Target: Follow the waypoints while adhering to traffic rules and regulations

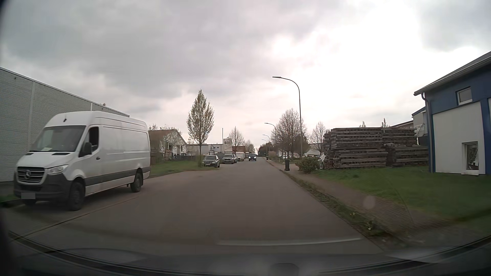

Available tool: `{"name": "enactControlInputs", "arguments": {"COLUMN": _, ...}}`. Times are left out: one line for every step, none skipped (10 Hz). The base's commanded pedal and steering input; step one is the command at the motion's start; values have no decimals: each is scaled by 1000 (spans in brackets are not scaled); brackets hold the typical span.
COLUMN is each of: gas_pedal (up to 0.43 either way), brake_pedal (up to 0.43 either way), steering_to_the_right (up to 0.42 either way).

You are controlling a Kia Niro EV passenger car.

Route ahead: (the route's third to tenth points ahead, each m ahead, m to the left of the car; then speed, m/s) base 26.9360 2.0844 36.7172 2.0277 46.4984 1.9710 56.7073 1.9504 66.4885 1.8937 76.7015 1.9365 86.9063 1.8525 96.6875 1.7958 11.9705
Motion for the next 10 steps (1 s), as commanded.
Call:
{"name": "enactControlInputs", "arguments": {"gas_pedal": 268, "brake_pedal": 0, "steering_to_the_right": 13}}
{"name": "enactControlInputs", "arguments": {"gas_pedal": 268, "brake_pedal": 0, "steering_to_the_right": 13}}
{"name": "enactControlInputs", "arguments": {"gas_pedal": 268, "brake_pedal": 0, "steering_to_the_right": 11}}
{"name": "enactControlInputs", "arguments": {"gas_pedal": 268, "brake_pedal": 0, "steering_to_the_right": 6}}
{"name": "enactControlInputs", "arguments": {"gas_pedal": 268, "brake_pedal": 0, "steering_to_the_right": 5}}
{"name": "enactControlInputs", "arguments": {"gas_pedal": 268, "brake_pedal": 0, "steering_to_the_right": 4}}
{"name": "enactControlInputs", "arguments": {"gas_pedal": 260, "brake_pedal": 0, "steering_to_the_right": 0}}
{"name": "enactControlInputs", "arguments": {"gas_pedal": 240, "brake_pedal": 0, "steering_to_the_right": -3}}
{"name": "enactControlInputs", "arguments": {"gas_pedal": 240, "brake_pedal": 0, "steering_to_the_right": -3}}
{"name": "enactControlInputs", "arguments": {"gas_pedal": 228, "brake_pedal": 0, "steering_to_the_right": -3}}
